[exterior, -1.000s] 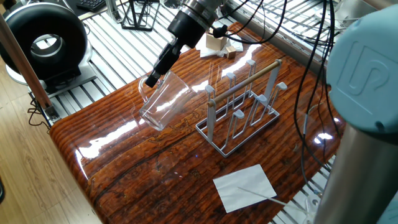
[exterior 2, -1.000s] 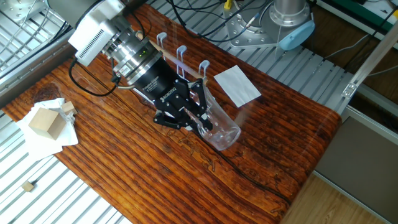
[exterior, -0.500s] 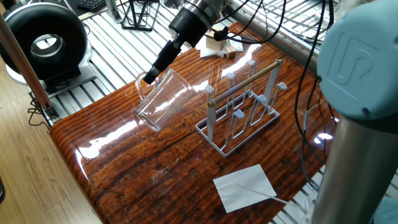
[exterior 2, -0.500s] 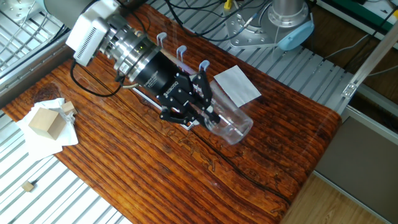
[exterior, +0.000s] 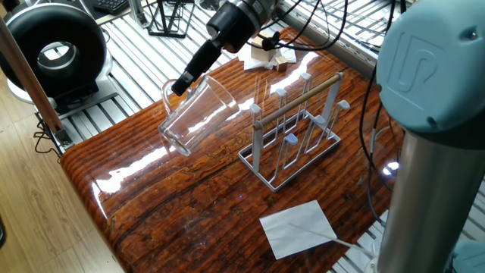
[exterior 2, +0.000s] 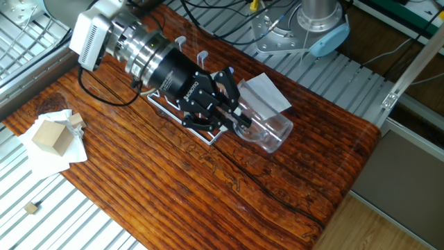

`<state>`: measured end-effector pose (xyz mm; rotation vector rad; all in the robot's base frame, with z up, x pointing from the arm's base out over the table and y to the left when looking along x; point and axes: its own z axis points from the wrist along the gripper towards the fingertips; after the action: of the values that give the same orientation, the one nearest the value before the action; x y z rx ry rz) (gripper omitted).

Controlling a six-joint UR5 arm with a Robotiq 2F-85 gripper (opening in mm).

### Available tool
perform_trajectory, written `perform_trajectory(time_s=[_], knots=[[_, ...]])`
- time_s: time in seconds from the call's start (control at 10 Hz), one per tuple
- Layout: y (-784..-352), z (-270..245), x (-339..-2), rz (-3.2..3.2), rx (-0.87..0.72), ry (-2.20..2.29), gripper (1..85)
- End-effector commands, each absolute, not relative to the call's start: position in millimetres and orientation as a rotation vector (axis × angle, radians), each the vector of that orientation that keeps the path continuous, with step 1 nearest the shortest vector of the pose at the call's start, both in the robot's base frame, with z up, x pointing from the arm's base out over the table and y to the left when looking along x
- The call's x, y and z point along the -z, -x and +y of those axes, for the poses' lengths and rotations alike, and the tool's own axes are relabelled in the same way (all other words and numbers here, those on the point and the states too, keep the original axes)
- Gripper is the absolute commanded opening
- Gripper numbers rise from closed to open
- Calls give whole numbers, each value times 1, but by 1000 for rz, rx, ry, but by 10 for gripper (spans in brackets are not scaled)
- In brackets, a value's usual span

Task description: Put the cup on the cup rack

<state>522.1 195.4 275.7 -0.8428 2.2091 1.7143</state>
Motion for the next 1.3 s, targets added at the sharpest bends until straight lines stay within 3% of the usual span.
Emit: perform_trajectory(time_s=[0.0,1.2], knots=[[-520,192,-288,2189,-1762,826,10],[-530,195,-293,2250,-1829,657,10]])
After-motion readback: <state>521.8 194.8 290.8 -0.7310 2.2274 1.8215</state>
